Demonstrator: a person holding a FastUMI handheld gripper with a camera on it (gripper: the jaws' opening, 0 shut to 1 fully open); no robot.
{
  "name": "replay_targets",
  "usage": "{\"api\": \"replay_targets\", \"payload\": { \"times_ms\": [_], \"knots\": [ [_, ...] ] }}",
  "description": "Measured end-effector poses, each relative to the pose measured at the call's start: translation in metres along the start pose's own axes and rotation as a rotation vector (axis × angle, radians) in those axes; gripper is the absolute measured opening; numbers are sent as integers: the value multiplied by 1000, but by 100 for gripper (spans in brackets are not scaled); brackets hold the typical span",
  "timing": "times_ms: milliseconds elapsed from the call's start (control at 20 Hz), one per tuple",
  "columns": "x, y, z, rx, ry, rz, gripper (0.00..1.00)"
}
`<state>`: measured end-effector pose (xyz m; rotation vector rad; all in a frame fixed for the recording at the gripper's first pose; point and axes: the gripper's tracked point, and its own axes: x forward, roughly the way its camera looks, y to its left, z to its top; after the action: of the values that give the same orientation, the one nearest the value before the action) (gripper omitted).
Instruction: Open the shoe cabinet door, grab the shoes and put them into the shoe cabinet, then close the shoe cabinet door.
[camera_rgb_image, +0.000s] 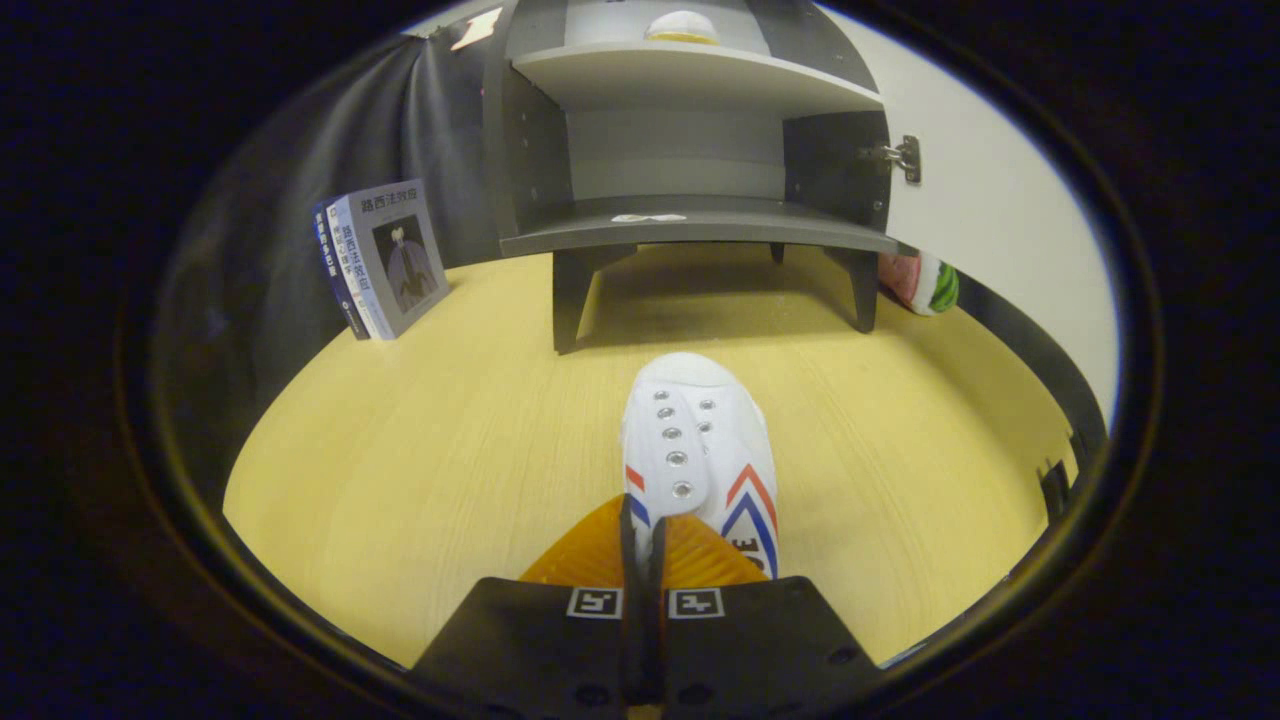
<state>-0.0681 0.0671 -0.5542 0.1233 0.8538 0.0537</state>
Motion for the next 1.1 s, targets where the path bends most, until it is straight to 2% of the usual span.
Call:
{"api": "replay_targets", "payload": {
  "times_ms": [150, 300, 450, 900, 1100],
  "knots": [
    [-8, -3, 16, 36, -3, 10, 2],
    [-19, -9, 47, 7, -26, -2, 2],
    [-36, -16, 81, 45, -45, 3, 2],
    [-129, -59, 253, 51, -254, -107, 2],
    [-145, -73, 326, 35, -347, -120, 2]
  ]
}}
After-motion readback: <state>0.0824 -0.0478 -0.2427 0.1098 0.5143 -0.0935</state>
